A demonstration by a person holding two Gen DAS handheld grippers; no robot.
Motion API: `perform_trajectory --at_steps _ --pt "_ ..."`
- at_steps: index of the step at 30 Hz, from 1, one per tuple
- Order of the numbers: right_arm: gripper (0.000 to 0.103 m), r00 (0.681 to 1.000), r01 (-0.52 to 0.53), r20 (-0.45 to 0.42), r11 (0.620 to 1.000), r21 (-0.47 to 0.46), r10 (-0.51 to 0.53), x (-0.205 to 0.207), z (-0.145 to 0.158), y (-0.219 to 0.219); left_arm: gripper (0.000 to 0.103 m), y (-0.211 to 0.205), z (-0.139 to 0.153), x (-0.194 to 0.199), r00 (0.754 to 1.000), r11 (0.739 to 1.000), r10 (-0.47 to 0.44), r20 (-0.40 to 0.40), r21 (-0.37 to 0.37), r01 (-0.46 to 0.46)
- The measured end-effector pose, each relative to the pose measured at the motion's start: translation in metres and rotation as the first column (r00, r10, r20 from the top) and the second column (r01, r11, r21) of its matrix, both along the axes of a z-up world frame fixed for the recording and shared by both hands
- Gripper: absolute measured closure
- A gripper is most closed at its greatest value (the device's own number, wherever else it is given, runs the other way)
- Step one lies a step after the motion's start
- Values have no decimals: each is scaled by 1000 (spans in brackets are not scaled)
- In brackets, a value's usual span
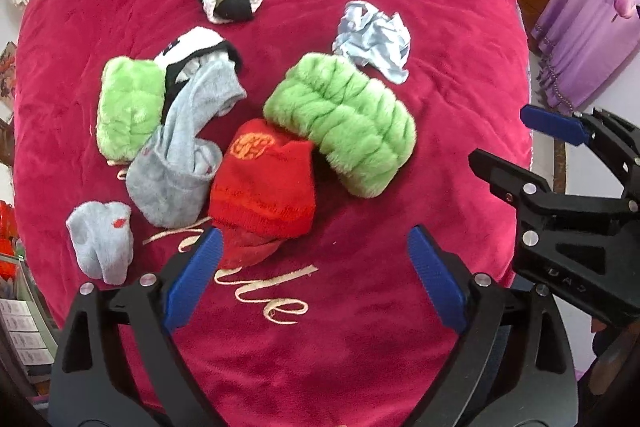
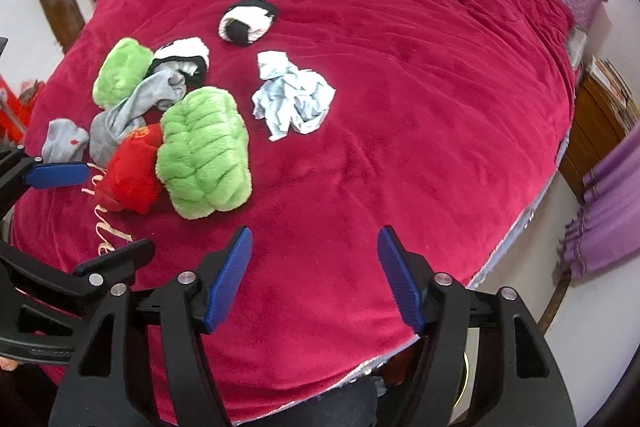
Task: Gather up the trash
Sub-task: 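Grasp the red knit cap with the left tool while the right tool grasps the green slipper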
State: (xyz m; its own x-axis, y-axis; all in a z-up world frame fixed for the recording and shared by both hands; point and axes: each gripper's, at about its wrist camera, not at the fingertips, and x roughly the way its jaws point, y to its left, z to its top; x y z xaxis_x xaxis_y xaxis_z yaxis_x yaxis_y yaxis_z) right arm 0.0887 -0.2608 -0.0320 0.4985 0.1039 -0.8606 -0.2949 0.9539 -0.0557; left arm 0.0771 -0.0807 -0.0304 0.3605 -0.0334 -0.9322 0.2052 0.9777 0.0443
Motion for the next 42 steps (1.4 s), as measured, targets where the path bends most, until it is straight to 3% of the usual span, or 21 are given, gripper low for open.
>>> perform_trajectory --at_steps 9,12,16,17,18,21,23,28,34,35,38,42 --pt "31 997 -83 -1 996 -21 83 8 -5 17 11 14 -14 1 999 1000 -6 -34 -17 6" --pt "29 993 -115 -5 993 -28 115 11 -6 22 6 15 -19 6 999 1000 -24 -34 -19 24" --pt "28 988 -158 -7 987 -43 157 15 -7 28 6 11 -26 12 998 999 -53 -15 -15 53" --pt "28 986 -168 -11 985 -40 168 16 -7 30 8 10 -31 16 998 998 -56 -14 2 56" --pt "28 982 -187 -18 982 -41 186 18 -8 34 24 9 -35 18 998 998 -61 -23 8 61" --pt "28 972 -232 -41 971 -51 230 25 -16 45 50 14 -39 18 998 998 -50 -25 28 51" --pt "28 964 -261 -58 964 -47 258 31 -21 52 59 19 -35 15 999 998 -52 -12 20 52" --pt "28 946 -305 -108 952 11 304 50 -30 62 59 34 -36 21 997 997 -67 -27 -50 65" --pt "41 911 -377 -136 920 107 389 59 -37 80 59 40 -36 20 995 991 -98 -18 -88 96" --pt "45 908 -376 -151 919 119 391 62 -43 86 67 40 -37 21 996 994 -92 -22 -69 90" --pt "58 919 -365 -127 927 89 374 65 -45 89 69 54 -34 22 997 992 -77 -30 -97 74" --pt "59 938 -325 -95 940 102 334 49 -25 74 76 55 -19 13 996 991 -88 -20 -100 85"
